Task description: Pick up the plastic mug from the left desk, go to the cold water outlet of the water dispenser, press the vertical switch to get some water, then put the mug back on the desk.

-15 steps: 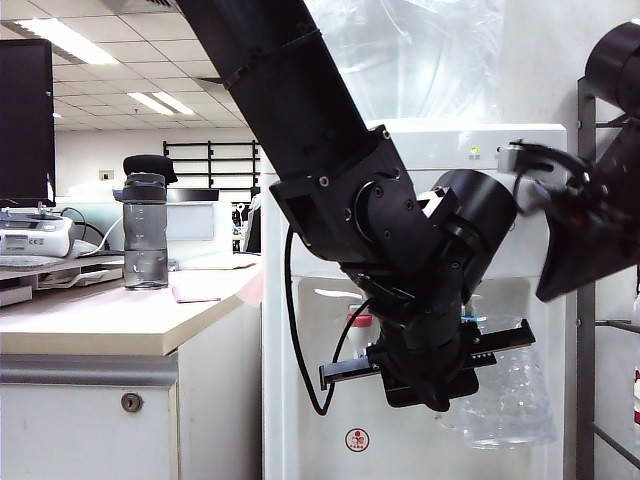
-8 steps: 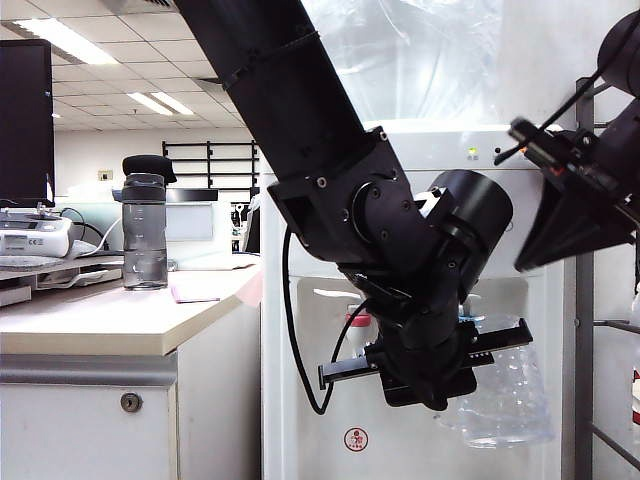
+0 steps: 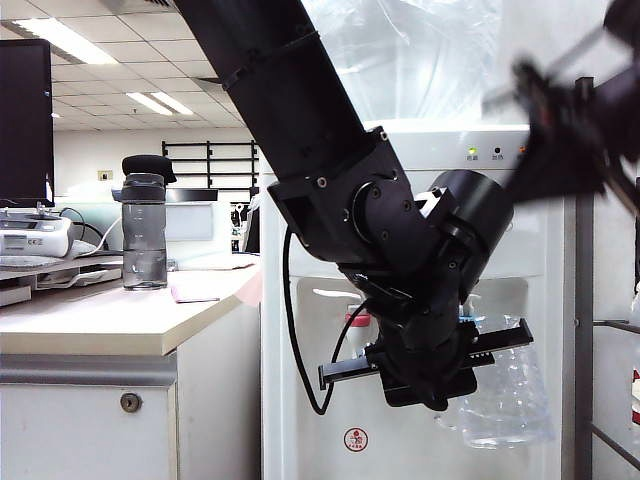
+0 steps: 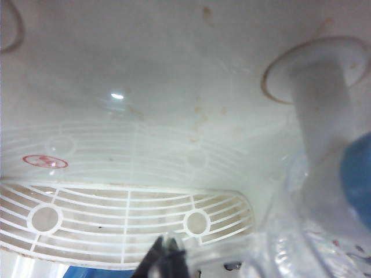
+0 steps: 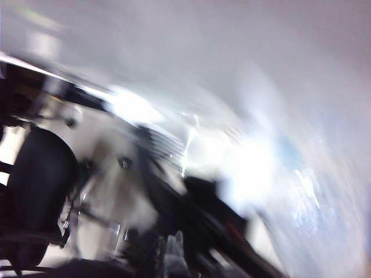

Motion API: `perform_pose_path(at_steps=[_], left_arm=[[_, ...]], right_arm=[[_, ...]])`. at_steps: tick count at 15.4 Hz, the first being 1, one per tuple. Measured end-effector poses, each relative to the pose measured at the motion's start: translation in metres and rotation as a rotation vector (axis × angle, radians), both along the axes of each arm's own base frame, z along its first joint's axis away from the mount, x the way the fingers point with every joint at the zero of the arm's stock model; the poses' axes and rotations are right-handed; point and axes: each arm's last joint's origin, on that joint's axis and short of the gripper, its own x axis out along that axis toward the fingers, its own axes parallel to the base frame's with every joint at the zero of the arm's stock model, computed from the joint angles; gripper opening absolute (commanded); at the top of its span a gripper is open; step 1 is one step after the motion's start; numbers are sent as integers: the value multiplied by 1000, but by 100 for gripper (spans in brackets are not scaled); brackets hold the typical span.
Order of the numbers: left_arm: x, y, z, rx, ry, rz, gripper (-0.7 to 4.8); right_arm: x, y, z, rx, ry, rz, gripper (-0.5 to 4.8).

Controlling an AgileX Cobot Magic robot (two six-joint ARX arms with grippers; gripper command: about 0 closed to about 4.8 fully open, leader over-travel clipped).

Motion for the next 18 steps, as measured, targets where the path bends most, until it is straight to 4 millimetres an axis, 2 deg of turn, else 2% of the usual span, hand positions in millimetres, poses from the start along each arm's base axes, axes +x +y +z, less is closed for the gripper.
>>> perform_pose_path(at_steps=[1,5,8,11,16,18], left_arm=[[0,0,0,0,0,0,-6],[0,0,0,0,0,-1,-6],[0,0,0,0,0,-1,-6],[0,0,0,0,0,-1,-6],[0,0,0,0,0,-1,-6],[0,0,0,0,0,-2,-6]], right_arm=[[0,0,12,11,-81,14,-5],[-6,0,27,-1,-241,134,-5],[-8,1,24,21,-239,201,-5],[-14,1,18,-34,-267,293,-5],[-22,0,-2,-170,-445,460,-5],[-22,0,-13,-247,-582,531,-5]])
